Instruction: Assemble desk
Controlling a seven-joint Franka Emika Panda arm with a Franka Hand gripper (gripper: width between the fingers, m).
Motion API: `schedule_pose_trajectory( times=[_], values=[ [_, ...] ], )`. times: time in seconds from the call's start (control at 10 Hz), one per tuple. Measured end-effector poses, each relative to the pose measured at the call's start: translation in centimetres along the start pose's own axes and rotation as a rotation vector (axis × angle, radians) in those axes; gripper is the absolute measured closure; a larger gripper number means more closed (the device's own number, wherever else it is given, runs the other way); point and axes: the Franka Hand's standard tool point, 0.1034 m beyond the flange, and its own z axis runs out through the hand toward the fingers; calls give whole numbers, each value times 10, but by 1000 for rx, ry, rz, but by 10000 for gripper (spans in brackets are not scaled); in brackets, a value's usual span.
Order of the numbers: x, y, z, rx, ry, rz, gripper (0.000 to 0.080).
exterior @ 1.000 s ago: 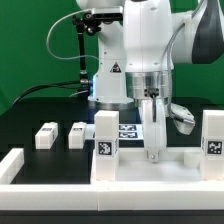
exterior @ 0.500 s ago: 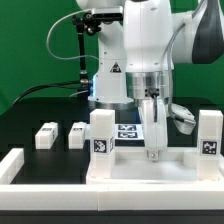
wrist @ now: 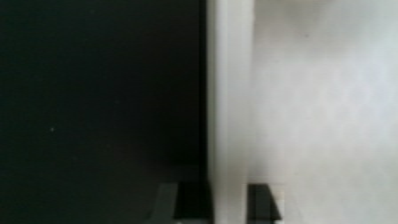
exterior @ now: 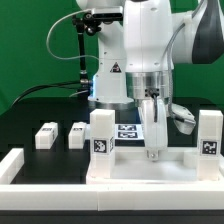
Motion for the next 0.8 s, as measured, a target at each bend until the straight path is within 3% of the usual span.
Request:
schedule_pose_trajectory(
  times=[0.1,0.2,0.5,0.8],
  values=[
    [4,0,-1,5,4,-89,742],
    [21,6,-3,4,5,-242,742],
    [61,25,-5,-25,-8,-643,742],
    [69,26,-5,-26,-23,-884,742]
  ],
)
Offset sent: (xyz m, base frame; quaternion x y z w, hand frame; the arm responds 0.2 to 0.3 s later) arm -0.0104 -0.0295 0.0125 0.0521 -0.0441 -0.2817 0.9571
